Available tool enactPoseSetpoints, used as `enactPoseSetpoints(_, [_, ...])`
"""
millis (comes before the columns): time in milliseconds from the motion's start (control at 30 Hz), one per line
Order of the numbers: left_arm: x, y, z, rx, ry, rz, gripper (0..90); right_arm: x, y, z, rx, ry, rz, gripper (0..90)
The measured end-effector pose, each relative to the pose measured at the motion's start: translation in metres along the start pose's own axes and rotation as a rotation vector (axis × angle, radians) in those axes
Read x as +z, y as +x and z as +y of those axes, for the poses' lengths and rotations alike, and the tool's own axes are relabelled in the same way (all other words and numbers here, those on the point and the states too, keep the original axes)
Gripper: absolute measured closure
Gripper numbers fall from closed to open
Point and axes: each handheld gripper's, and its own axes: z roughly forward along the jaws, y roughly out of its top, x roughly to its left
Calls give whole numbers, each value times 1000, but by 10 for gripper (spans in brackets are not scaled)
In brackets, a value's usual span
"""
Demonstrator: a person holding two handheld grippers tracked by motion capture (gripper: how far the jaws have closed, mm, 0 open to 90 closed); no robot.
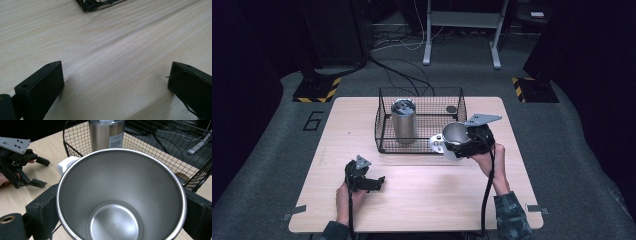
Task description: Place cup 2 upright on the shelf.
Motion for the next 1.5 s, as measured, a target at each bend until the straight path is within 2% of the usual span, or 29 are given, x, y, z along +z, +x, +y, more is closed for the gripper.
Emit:
enactPoseSetpoints(400, [0,0,0,0,0,0,3,7,-3,14,-5,-7,1,62])
enactPoseSetpoints(633, [0,0,0,0,1,0,3,15,-9,23,8,-3,-2,62])
enactPoseSetpoints(667, [0,0,0,1,1,0,3,16,-10,24,-3,-3,-2,62])
enactPoseSetpoints(867, [0,0,0,2,2,0,3,22,-13,30,-2,4,-6,62])
enactPoseSetpoints(900, [-1,1,0,16,13,-2,3,25,-14,32,2,4,-13,62])
enactPoseSetpoints(967, [-1,1,0,18,15,-2,3,27,-15,34,-2,4,-14,62])
enactPoseSetpoints(1500, [-1,1,0,17,14,-2,3,44,-23,44,9,9,-41,62])
